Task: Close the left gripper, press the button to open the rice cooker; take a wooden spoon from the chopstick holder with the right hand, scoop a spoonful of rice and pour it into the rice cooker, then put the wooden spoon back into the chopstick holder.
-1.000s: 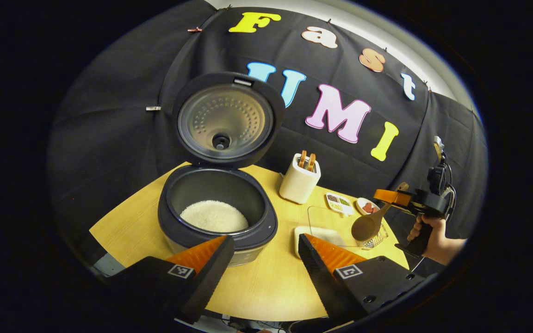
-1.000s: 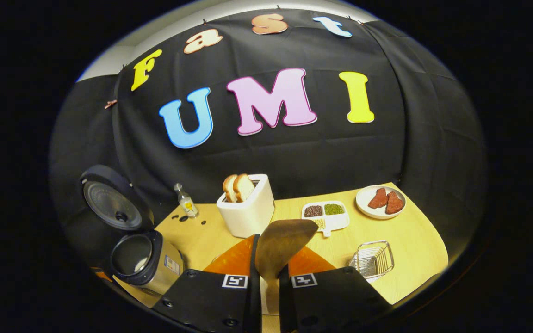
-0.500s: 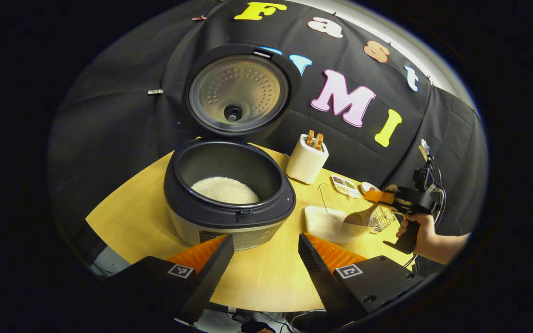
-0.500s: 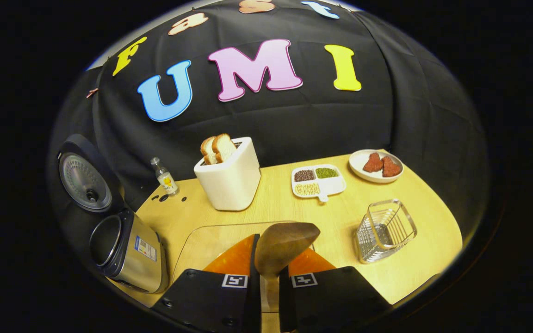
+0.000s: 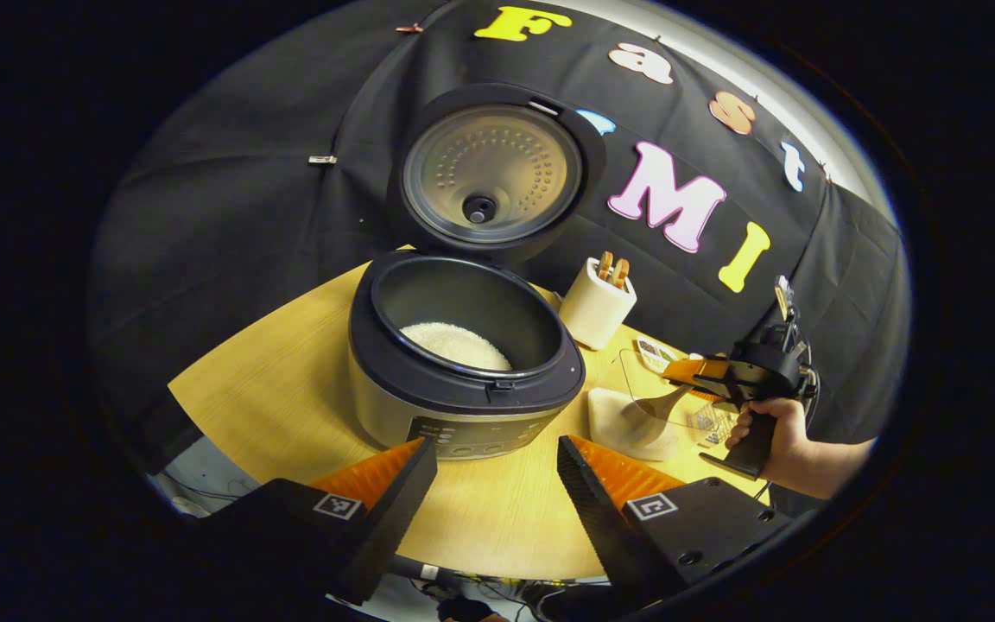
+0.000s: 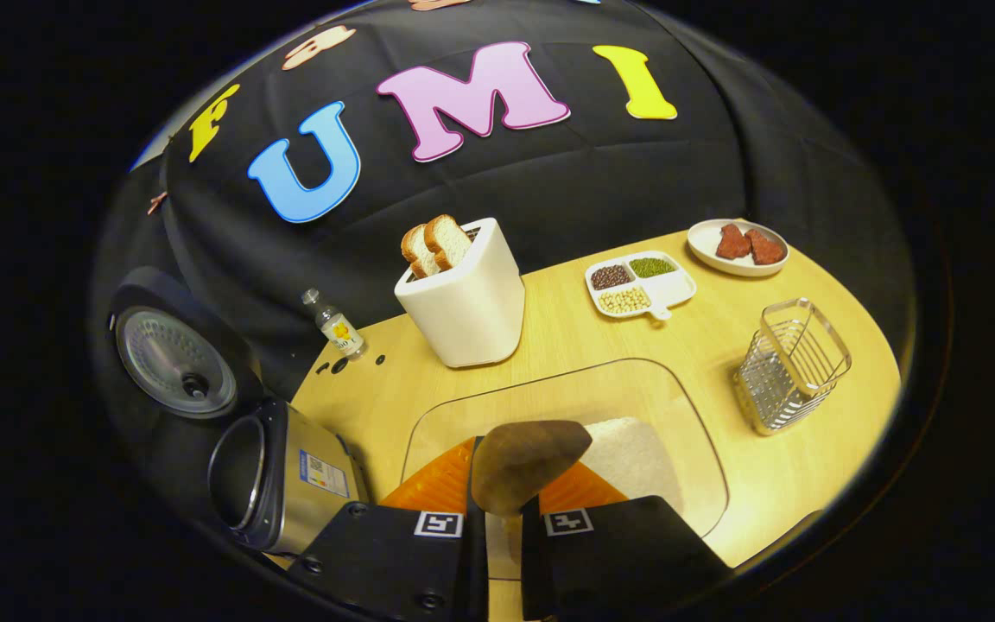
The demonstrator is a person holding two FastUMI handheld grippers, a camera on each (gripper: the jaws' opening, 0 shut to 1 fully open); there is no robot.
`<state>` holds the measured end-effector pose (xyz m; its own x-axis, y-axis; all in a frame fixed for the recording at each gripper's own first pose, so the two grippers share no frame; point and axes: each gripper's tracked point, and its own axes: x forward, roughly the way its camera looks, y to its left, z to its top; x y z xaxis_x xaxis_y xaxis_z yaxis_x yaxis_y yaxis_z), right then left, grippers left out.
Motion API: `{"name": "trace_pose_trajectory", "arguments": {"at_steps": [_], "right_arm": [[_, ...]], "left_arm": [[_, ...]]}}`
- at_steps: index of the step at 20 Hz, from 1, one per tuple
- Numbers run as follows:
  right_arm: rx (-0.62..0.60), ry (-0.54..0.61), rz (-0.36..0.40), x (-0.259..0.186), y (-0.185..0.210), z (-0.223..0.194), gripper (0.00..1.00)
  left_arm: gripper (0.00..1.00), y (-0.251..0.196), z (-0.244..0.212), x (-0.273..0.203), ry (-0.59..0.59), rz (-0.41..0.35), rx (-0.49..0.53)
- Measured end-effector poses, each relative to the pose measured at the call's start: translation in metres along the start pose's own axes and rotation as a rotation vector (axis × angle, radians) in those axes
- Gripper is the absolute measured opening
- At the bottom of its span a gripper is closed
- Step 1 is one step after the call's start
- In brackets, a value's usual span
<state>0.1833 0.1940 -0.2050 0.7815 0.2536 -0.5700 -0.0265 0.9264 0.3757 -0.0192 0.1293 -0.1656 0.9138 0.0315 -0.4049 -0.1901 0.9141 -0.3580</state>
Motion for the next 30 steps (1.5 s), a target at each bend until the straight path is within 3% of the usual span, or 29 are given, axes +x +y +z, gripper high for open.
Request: {"name": "trace_pose_trajectory", "arguments": {"at_steps": [11, 23, 30], "right_arm": [[0.183, 0.004, -0.029, -0.004, 0.004, 0.008, 0.19], [0.488, -0.05, -0.056, -0.049, -0.036, 0.049, 0.19], [0.602, -0.077, 0.003, -0.079, -0.029, 0.095, 0.19]], "left_arm": [[0.95, 0.006, 0.018, -0.008, -0.054, 0.022, -0.042], [0.95, -0.003, 0.018, -0.029, -0.088, 0.021, 0.003], [0.95, -0.019, 0.04, -0.033, -0.141, -0.019, 0.055]]}}
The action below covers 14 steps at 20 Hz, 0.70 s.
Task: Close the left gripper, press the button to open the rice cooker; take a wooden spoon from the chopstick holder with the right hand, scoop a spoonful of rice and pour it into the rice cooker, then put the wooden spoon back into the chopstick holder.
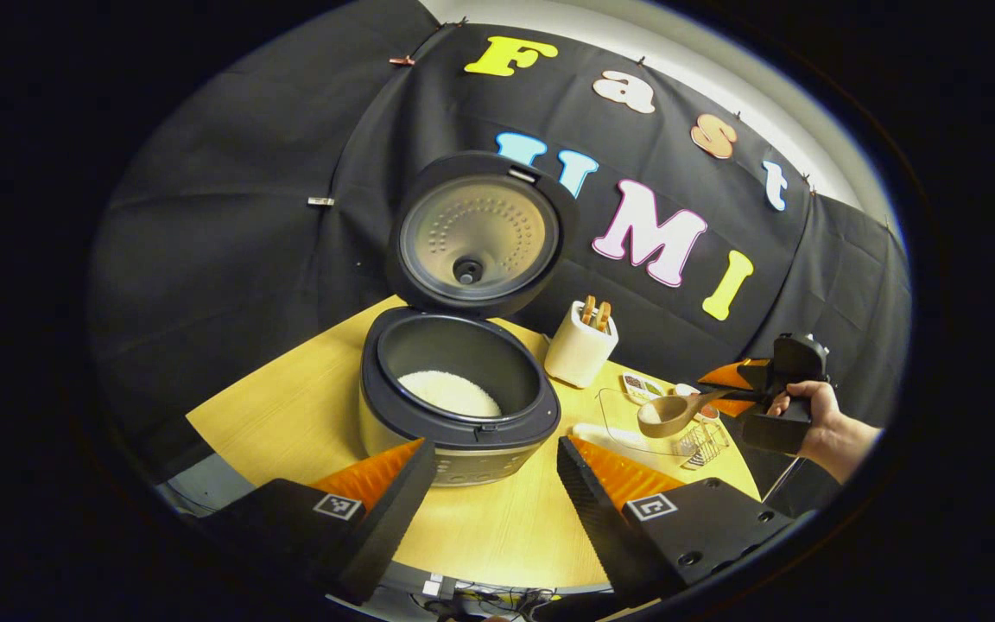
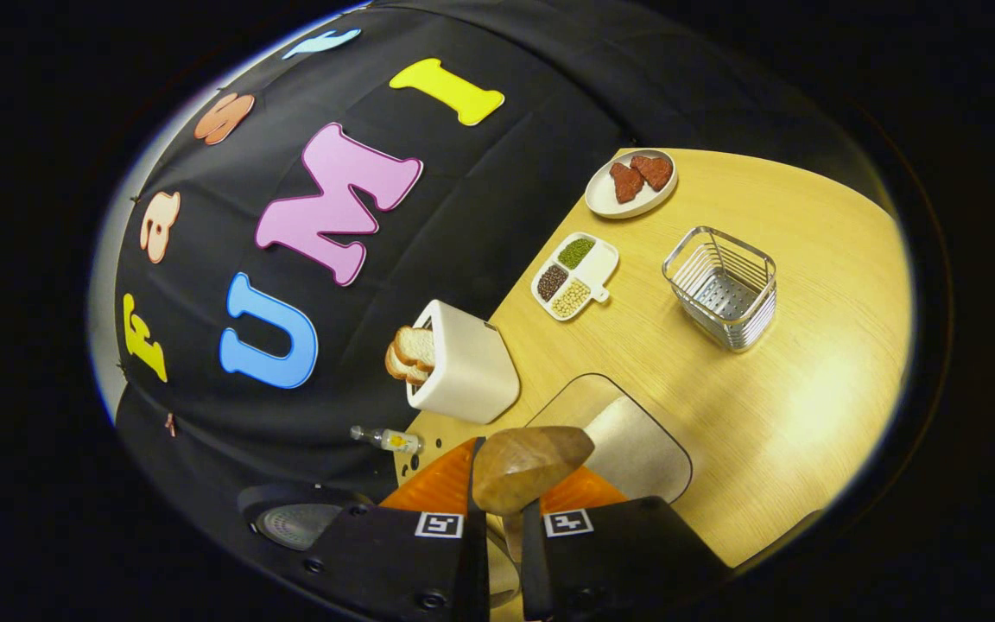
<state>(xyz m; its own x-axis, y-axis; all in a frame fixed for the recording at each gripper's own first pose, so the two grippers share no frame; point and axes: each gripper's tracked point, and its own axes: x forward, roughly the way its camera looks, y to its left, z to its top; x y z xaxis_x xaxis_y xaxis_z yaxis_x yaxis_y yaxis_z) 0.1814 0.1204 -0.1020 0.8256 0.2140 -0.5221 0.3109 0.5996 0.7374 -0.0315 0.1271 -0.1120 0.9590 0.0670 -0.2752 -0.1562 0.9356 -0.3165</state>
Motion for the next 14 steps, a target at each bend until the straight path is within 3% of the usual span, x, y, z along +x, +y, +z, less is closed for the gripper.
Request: {"name": "trace_pose_trajectory", "arguments": {"at_steps": [6, 10, 14], "right_arm": [[0.022, 0.072, 0.13, -0.006, 0.076, -0.01, 0.19], [-0.016, 0.138, 0.204, -0.004, 0.127, -0.042, 0.19], [-0.118, 0.19, 0.265, 0.006, 0.163, -0.093, 0.19]], "left_arm": [[0.95, 0.004, 0.004, 0.002, -0.027, 0.01, -0.031], [0.92, 0.011, 0.01, -0.001, -0.053, 0.025, -0.049], [0.95, 0.028, 0.015, -0.004, -0.067, 0.056, -0.078]]}}
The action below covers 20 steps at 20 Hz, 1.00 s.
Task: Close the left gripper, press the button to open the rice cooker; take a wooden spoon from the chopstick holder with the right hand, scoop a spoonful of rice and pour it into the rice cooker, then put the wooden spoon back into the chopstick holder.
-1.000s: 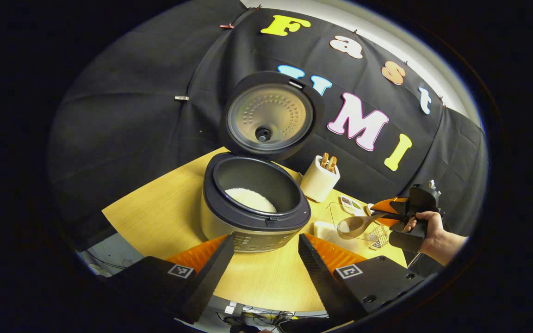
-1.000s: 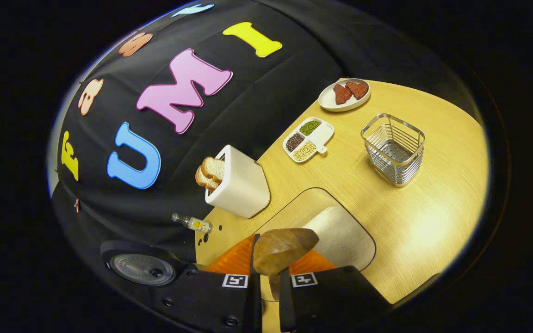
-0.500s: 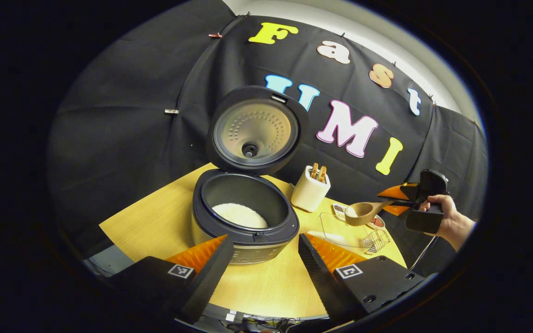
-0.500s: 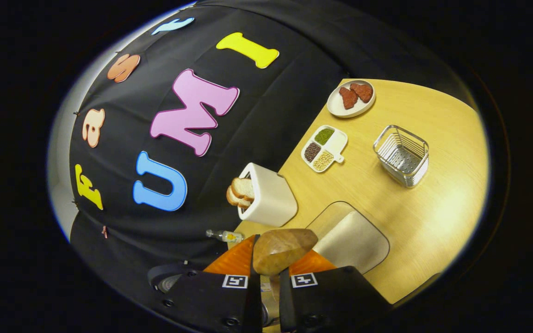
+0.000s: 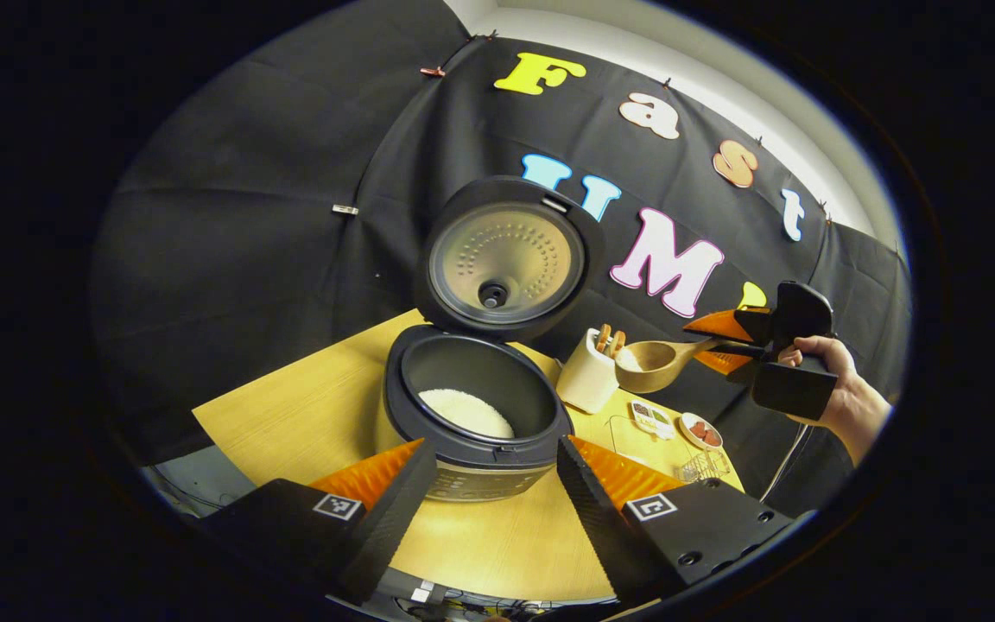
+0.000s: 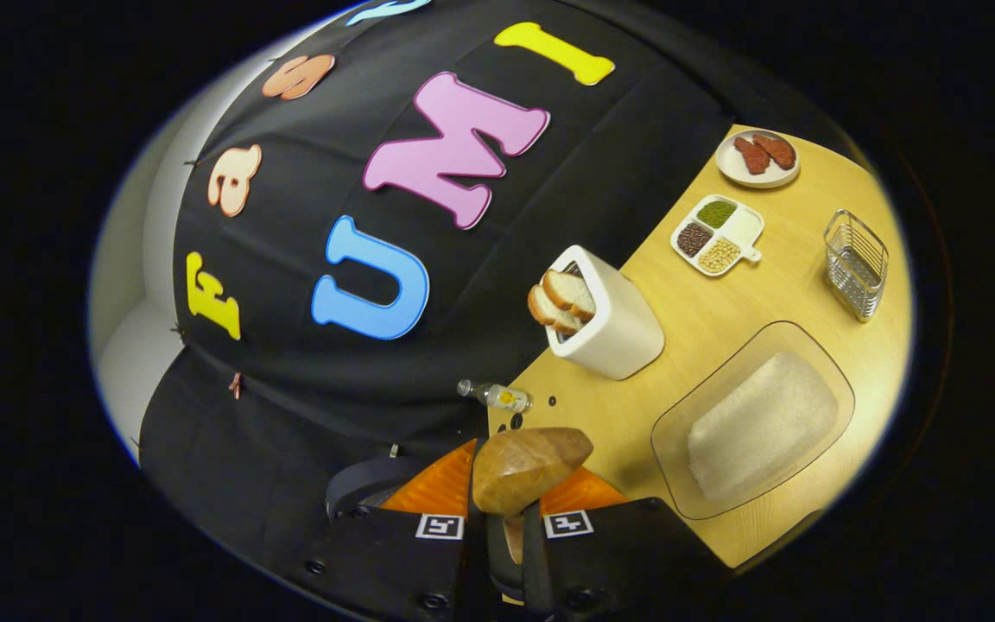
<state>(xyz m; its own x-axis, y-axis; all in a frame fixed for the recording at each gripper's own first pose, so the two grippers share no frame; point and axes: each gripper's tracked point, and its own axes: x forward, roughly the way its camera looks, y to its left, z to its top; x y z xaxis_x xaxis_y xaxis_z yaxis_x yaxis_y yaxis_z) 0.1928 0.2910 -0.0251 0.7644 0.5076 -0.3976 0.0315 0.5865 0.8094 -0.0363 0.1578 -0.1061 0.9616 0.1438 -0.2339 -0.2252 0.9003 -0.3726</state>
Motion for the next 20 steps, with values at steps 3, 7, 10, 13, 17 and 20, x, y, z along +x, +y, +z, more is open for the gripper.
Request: {"name": "trace_pose_trajectory", "arguments": {"at_steps": [3, 7, 10, 13, 17, 20], "right_arm": [[-0.082, 0.055, 0.036, 0.019, 0.024, -0.039, 0.19], [-0.27, 0.098, 0.074, 0.039, 0.052, -0.086, 0.19], [-0.456, 0.101, 0.105, 0.044, 0.067, -0.11, 0.19], [-0.631, 0.106, 0.141, 0.051, 0.077, -0.135, 0.19], [-0.853, 0.132, 0.185, 0.058, 0.082, -0.169, 0.19], [-0.986, 0.112, 0.21, 0.059, 0.084, -0.18, 0.19]], "left_arm": [[0.95, 0.019, 0.003, -0.004, -0.003, 0.032, 0.028], [0.95, 0.042, 0.016, -0.004, -0.008, 0.063, 0.038], [0.95, 0.054, 0.018, -0.002, -0.006, 0.079, 0.03], [0.95, 0.062, 0.015, -0.002, 0.001, 0.088, 0.017], [0.95, 0.067, 0.01, 0.001, 0.013, 0.089, 0.006], [0.96, 0.076, 0.008, 0.005, 0.017, 0.1, -0.002]]}}
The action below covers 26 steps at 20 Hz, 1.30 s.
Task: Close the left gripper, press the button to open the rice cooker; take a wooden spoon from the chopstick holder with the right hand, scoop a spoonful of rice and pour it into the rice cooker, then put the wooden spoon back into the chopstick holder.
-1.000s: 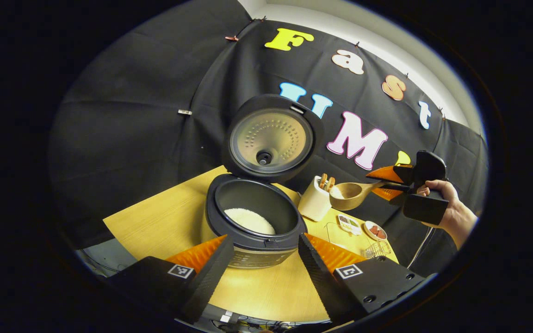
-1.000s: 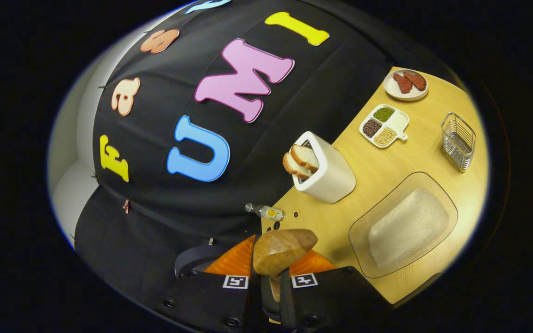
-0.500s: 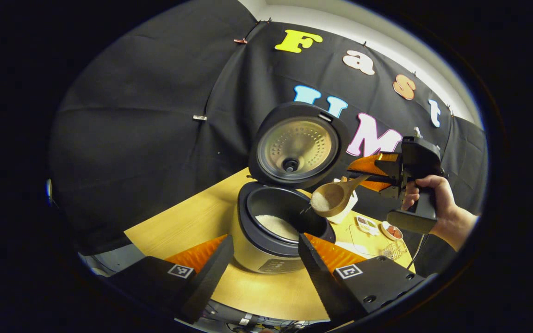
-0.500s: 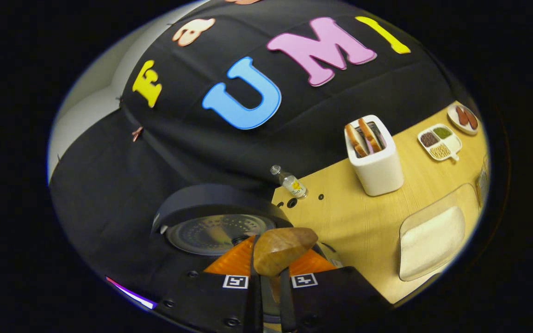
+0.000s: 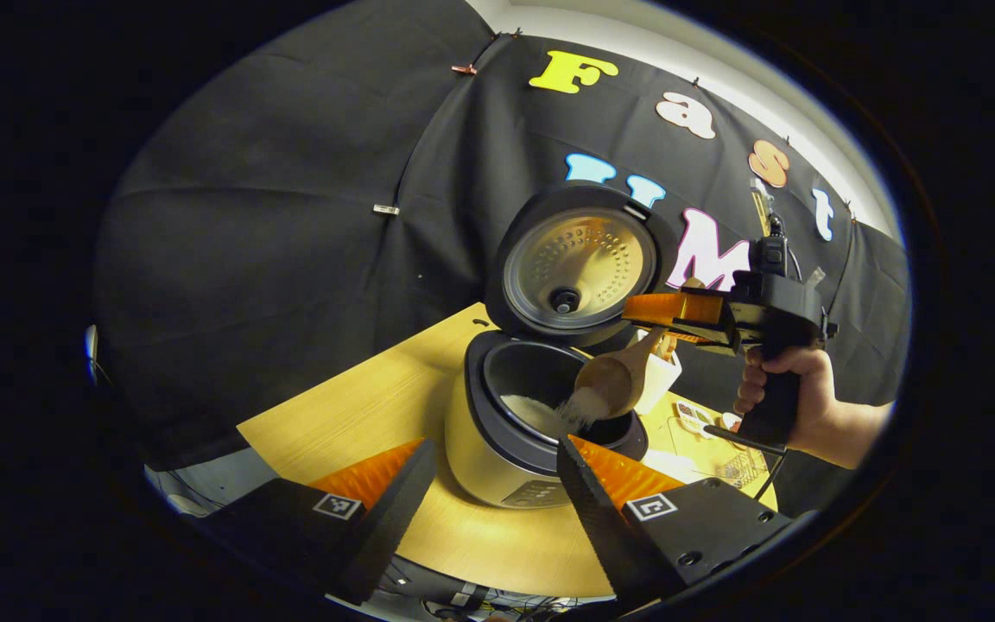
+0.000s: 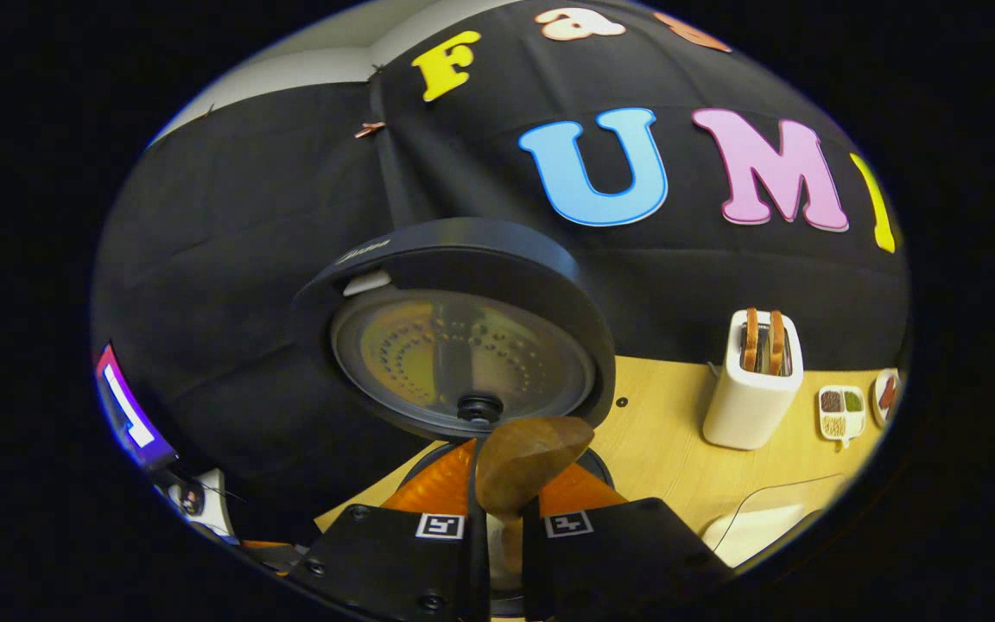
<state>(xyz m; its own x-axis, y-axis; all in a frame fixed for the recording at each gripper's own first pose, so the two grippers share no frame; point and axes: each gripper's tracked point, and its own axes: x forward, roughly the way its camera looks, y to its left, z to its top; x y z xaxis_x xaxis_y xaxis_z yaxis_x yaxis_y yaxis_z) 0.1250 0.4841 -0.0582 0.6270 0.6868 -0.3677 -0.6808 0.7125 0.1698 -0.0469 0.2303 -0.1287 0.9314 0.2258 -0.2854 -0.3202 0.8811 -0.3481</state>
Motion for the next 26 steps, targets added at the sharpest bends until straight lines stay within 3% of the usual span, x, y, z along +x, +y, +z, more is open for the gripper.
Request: {"name": "trace_pose_trajectory", "arguments": {"at_steps": [7, 8, 9, 12, 13, 16, 21, 26], "right_arm": [[-0.357, 0.016, 0.135, 0.007, 0.036, -0.032, 0.19], [-0.39, 0.017, 0.161, 0.001, 0.046, -0.037, 0.14], [-0.422, 0.02, 0.184, 0.0, 0.053, -0.044, 0.19], [-0.538, 0.056, 0.224, -0.002, 0.061, -0.066, 0.19], [-0.561, 0.061, 0.23, -0.004, 0.063, -0.072, 0.19], [-0.529, 0.077, 0.209, -0.006, 0.06, -0.073, 0.19], [-0.309, 0.025, 0.126, -0.015, 0.048, -0.023, 0.19], [-0.113, -0.029, -0.009, -0.047, -0.006, 0.019, 0.19]], "left_arm": [[0.96, 0.018, 0.005, 0.005, -0.012, 0.034, -0.014], [0.96, 0.018, 0.007, 0.004, -0.015, 0.036, -0.015], [0.96, 0.018, 0.006, 0.005, -0.017, 0.037, -0.015], [0.92, 0.015, 0.004, 0.003, -0.015, 0.035, -0.019], [0.96, 0.015, 0.003, 0.003, -0.014, 0.04, -0.021], [0.96, 0.012, 0.0, -0.001, -0.016, 0.046, -0.009], [0.95, 0.003, -0.005, -0.007, -0.009, 0.035, 0.003], [0.96, -0.018, -0.005, -0.011, -0.016, 0.011, -0.009]]}}
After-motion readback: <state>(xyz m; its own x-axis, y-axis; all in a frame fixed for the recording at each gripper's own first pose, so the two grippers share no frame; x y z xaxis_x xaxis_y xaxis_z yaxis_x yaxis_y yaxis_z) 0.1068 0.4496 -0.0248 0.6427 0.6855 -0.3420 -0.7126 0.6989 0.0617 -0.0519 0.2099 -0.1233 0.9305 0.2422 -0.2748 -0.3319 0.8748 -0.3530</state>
